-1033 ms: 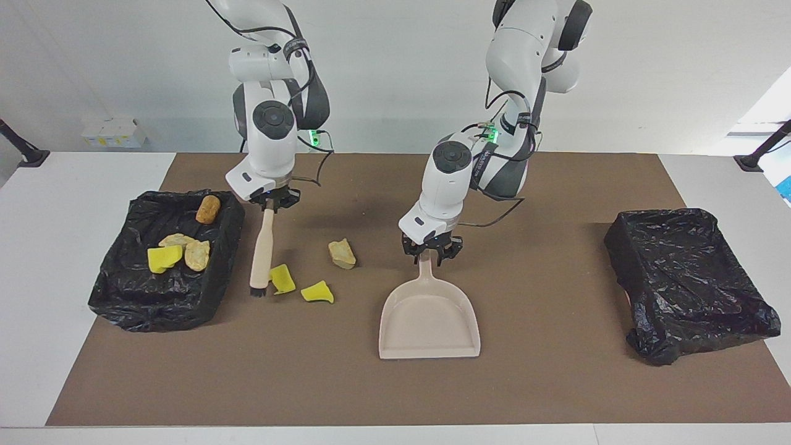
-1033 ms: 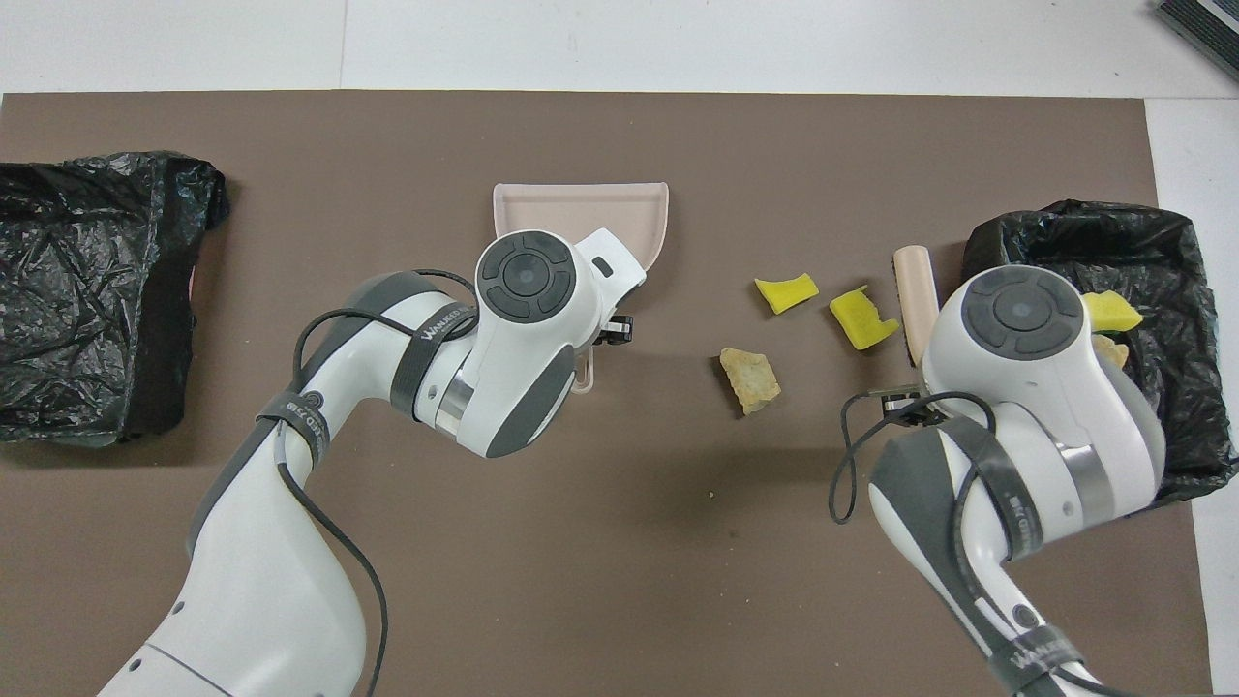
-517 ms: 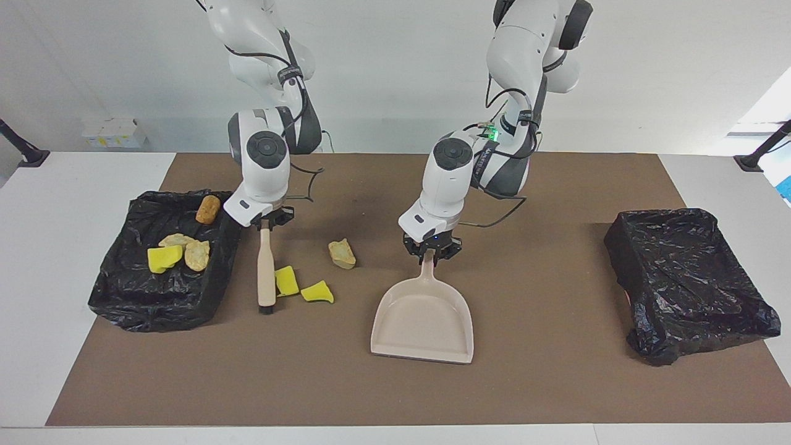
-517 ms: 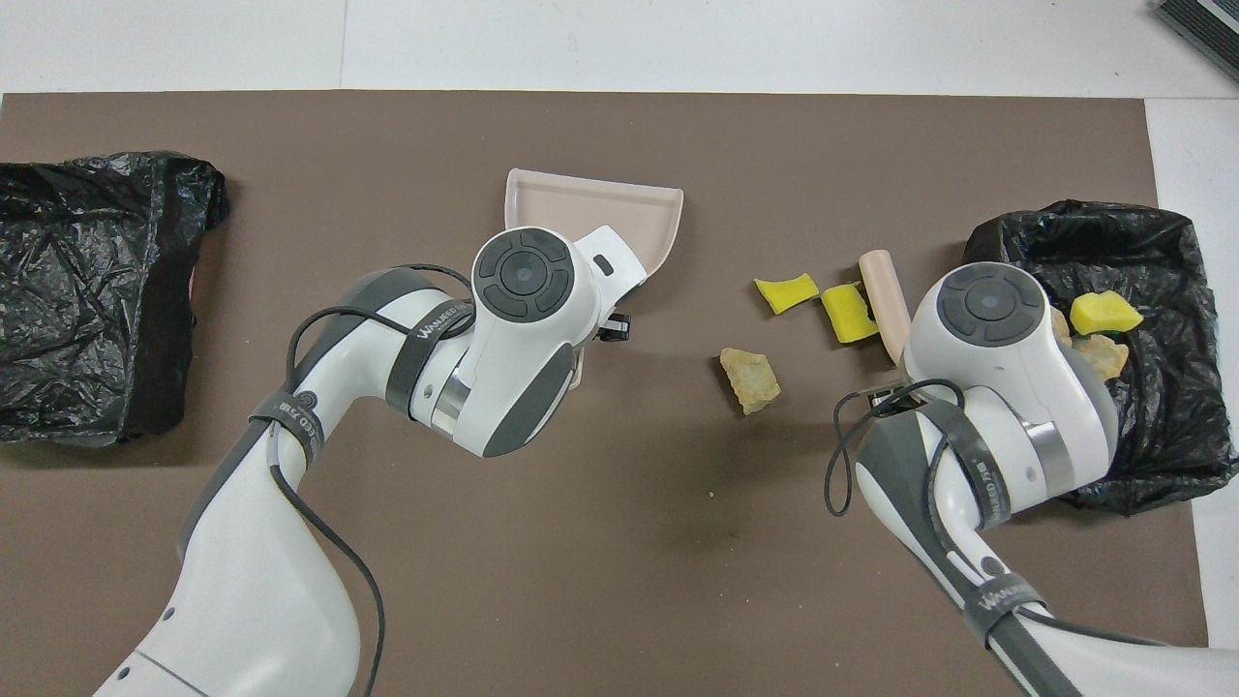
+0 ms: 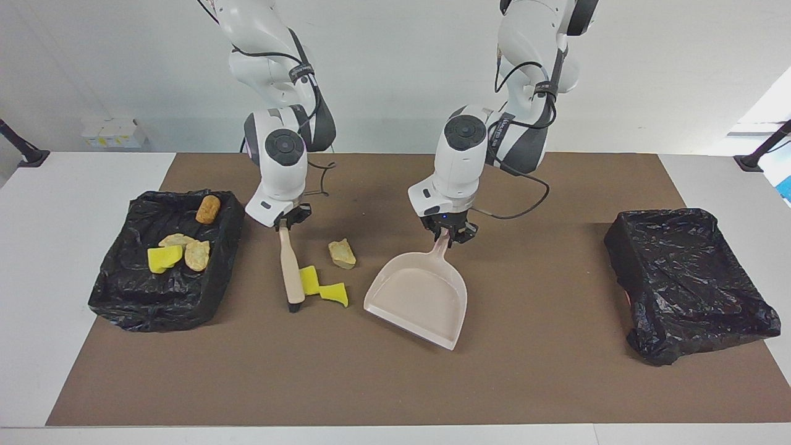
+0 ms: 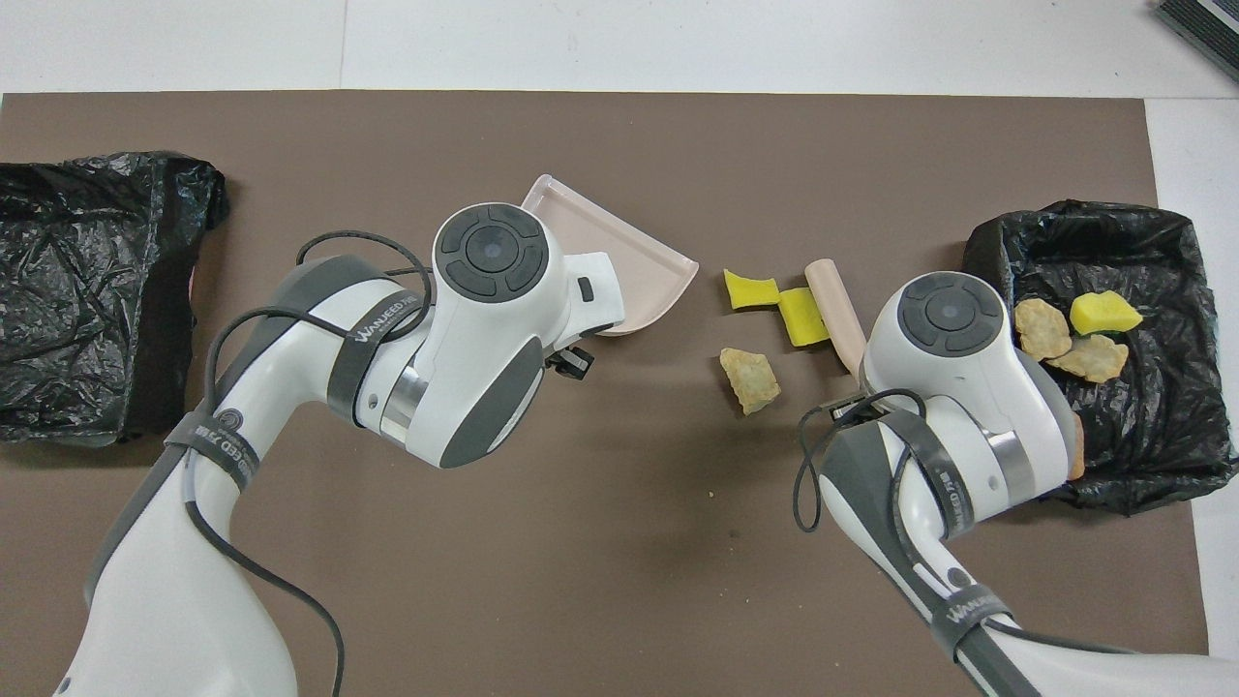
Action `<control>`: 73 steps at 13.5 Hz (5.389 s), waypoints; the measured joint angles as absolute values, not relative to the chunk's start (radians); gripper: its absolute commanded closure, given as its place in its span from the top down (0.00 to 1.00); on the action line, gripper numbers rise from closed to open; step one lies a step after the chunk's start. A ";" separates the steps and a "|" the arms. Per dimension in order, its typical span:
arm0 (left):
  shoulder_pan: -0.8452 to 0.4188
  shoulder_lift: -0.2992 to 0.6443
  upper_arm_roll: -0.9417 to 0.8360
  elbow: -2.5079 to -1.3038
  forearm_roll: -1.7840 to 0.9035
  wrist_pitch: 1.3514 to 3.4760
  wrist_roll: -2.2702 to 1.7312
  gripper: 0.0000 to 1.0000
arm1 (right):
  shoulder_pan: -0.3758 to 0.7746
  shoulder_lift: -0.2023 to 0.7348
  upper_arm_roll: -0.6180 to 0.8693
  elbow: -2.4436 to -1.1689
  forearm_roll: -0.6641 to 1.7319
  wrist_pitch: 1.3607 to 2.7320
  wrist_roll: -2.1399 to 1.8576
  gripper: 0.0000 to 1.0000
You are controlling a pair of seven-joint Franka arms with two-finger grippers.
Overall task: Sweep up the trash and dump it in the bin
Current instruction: 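Push the sponge and bread scraps into the dustpan with the right gripper, then lift the brush and sweep again toward the dustpan with the right gripper, then brush the remaining scraps into the dustpan with the right gripper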
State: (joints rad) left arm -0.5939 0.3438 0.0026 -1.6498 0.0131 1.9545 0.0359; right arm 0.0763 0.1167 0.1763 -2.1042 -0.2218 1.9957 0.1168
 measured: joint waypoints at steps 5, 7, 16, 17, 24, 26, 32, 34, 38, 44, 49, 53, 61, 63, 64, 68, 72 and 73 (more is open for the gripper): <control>-0.583 0.322 0.005 -1.652 0.094 1.854 0.301 0.00 | 0.125 0.117 0.176 -2.104 -0.140 2.001 0.203 0.00; -0.582 0.314 0.005 -1.665 0.104 1.842 0.398 0.00 | 0.137 0.117 0.176 -2.104 -0.116 2.003 0.239 0.00; -0.565 0.263 0.002 -1.785 0.150 1.892 0.686 0.00 | 0.238 0.150 0.176 -2.097 -0.073 2.033 0.464 0.00; -0.567 0.244 0.001 -1.825 0.158 1.923 0.687 0.00 | 0.244 0.152 0.176 -2.096 -0.060 2.046 0.464 0.00; -0.589 0.173 -0.011 -1.971 0.164 2.006 0.689 0.00 | 0.363 0.237 0.186 -1.998 -0.019 2.068 0.464 0.00; -0.596 0.156 -0.011 -2.005 0.165 2.014 0.689 0.00 | 0.385 0.269 0.212 -1.946 -0.003 2.068 0.464 0.00; -0.596 0.133 -0.008 -2.043 0.165 2.033 0.689 0.00 | 0.373 0.294 0.242 -1.840 0.043 1.973 0.460 0.00; -0.596 0.133 -0.008 -2.045 0.165 2.033 0.688 0.00 | 0.346 0.294 0.236 -1.803 0.028 1.924 0.449 0.00; -0.589 0.133 -0.004 -2.050 0.165 2.032 0.613 0.00 | 0.287 0.300 0.227 -1.785 -0.135 1.920 0.360 0.00; -0.580 0.133 -0.002 -2.053 0.165 2.032 0.502 0.00 | 0.184 0.391 0.224 -1.663 -0.260 1.945 0.153 0.00; -0.567 0.133 0.000 -2.054 0.165 2.032 0.486 0.00 | 0.170 0.476 0.230 -1.650 -0.269 2.026 0.127 0.00; -0.567 0.133 0.000 -2.054 0.165 2.032 0.484 0.00 | 0.217 0.482 0.269 -1.646 -0.216 2.015 0.127 0.00; -0.567 0.133 0.000 -2.055 0.165 2.031 0.480 0.00 | 0.242 0.444 0.371 -1.677 -0.035 1.946 0.173 0.00; -0.567 0.133 0.000 -2.055 0.165 2.031 0.479 0.00 | 0.241 0.406 0.375 -1.684 -0.024 1.872 0.189 0.00; -0.567 0.133 0.000 -2.055 0.165 2.031 0.479 0.00 | 0.241 0.382 0.383 -1.698 -0.022 1.855 0.205 0.00; -0.567 0.133 0.000 -2.055 0.165 2.031 0.479 0.00 | 0.243 0.303 0.440 -1.763 -0.021 1.803 0.295 0.00; -0.567 0.133 0.000 -2.055 0.165 2.031 0.492 0.00 | 0.244 0.276 0.480 -1.785 -0.020 1.748 0.332 0.00; -0.566 0.133 0.000 -2.055 0.165 2.032 0.496 0.00 | 0.244 0.269 0.483 -1.785 -0.007 1.736 0.332 0.00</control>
State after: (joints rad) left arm -0.5665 0.1329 0.0000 -2.0553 0.1647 2.0319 0.4964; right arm 0.2435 0.2693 0.4829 -1.7852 -0.0071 1.7362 0.3324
